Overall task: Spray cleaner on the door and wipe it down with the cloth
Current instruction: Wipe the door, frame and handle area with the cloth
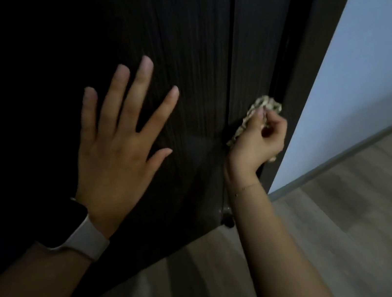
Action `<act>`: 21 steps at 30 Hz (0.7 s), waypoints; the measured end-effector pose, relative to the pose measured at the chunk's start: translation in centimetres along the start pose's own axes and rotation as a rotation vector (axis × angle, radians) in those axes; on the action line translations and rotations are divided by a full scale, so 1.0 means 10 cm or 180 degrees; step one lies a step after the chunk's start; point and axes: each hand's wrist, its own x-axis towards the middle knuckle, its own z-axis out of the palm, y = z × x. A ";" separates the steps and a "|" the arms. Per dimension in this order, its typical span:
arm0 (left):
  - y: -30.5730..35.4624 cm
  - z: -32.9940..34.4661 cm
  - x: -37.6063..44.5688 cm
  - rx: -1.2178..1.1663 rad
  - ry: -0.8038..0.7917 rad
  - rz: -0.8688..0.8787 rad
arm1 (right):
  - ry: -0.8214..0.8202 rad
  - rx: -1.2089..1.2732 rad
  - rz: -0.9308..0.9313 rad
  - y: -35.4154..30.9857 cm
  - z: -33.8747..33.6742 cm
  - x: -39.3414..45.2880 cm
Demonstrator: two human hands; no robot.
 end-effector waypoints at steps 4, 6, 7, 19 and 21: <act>-0.02 -0.01 0.01 -0.0013 -0.0101 0.0035 | -0.0286 0.0257 -0.0824 -0.59 0.35 0.29; -0.02 -0.01 0.02 0.0036 -0.0161 0.0121 | -0.0411 0.0338 -0.0868 -0.70 0.44 0.33; -0.03 -0.01 0.01 0.0020 -0.0131 0.0143 | -0.0444 0.0309 -0.0927 -0.67 0.40 0.30; -0.02 -0.06 0.03 -0.0005 -0.0170 -0.0017 | -0.1333 -0.0339 -0.1605 -0.90 0.25 0.42; -0.02 -0.05 0.02 -0.0032 -0.0149 -0.0037 | -0.1540 -0.0178 -0.2155 -1.36 0.57 0.64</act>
